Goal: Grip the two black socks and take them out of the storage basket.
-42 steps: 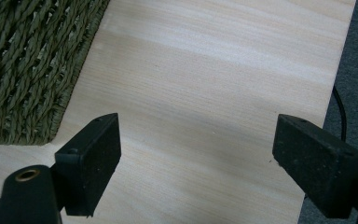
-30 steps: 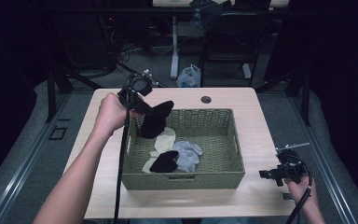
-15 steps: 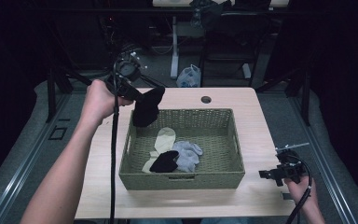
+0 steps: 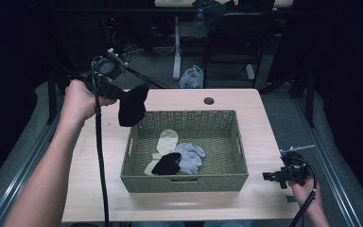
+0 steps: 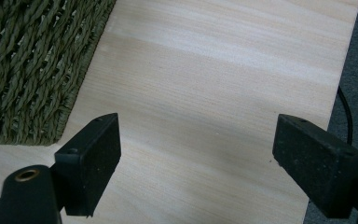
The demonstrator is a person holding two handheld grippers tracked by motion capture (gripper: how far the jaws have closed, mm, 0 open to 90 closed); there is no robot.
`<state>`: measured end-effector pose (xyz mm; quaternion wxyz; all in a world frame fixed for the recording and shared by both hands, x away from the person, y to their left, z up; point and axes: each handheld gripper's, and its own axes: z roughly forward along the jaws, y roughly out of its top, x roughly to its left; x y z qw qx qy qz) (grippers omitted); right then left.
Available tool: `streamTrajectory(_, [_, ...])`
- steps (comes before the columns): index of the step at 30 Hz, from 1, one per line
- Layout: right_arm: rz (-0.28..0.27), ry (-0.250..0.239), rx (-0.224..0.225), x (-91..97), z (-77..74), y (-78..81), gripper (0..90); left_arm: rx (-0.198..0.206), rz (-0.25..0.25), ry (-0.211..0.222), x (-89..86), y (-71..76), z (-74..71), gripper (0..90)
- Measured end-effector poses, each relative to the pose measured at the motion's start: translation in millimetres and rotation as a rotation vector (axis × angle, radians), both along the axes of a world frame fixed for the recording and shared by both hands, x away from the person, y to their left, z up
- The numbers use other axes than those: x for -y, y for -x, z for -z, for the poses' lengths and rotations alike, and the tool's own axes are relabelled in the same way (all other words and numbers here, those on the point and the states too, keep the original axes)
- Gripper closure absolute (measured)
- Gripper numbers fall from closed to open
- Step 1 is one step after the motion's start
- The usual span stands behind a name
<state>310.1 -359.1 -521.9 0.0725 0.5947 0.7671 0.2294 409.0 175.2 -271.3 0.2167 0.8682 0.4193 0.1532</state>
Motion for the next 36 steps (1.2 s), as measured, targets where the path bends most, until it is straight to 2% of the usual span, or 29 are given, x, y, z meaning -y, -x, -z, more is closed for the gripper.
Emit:
streamTrajectory(2, [0.002,-0.002,0.001,-0.4,0.4,0.0,14.8,0.003,-0.023,0.002,-11.3,2.0,0.1,86.1])
streamTrajectory(7, [-0.001,0.005,-0.006,-0.2,0.3,-0.2,14.8,0.007,-0.056,0.007,-27.1,5.6,0.5,86.1])
streamTrajectory(8, [-0.001,0.006,-0.006,-0.2,0.2,-0.3,14.8,0.006,-0.073,0.009,-35.0,7.6,1.2,86.1])
streamTrajectory(11, [-0.002,0.011,-0.006,-0.4,0.2,-0.2,14.8,0.007,-0.087,0.011,-43.1,9.5,2.4,86.1])
streamTrajectory(15, [-0.002,0.012,-0.005,-0.5,0.2,-0.2,14.8,0.000,-0.124,0.009,-62.0,13.7,7.7,86.1])
streamTrajectory(21, [-0.003,0.012,-0.006,-0.5,0.4,-0.4,14.8,-0.007,-0.172,0.018,-79.9,16.2,16.4,86.1])
streamTrajectory(24, [0.000,0.003,-0.006,-0.7,0.5,-0.3,14.8,-0.008,-0.192,0.031,-89.6,18.4,22.9,86.1])
streamTrajectory(25, [0.015,-0.015,0.005,-1.5,1.8,-0.1,14.8,-0.008,-0.211,0.040,-95.4,20.5,28.6,86.1])
streamTrajectory(28, [0.006,-0.008,-0.004,-1.1,0.8,-0.3,14.8,-0.017,-0.226,0.039,-100.4,21.9,36.1,86.1])
streamTrajectory(31, [0.004,-0.003,-0.004,-1.1,0.7,-0.2,14.8,-0.034,-0.252,0.047,-109.2,25.0,53.3,86.1])
streamTrajectory(32, [0.004,-0.002,-0.003,-1.0,0.7,-0.2,14.8,-0.034,-0.252,0.047,-109.2,25.0,53.3,86.1])
streamTrajectory(35, [0.005,-0.003,-0.004,-1.1,1.1,-0.2,14.8,-0.049,-0.280,0.063,-115.9,28.2,72.4,86.2])
streamTrajectory(36, [0.005,-0.003,-0.004,-1.1,1.1,-0.2,14.8,-0.049,-0.280,0.063,-115.9,28.2,72.4,86.2])
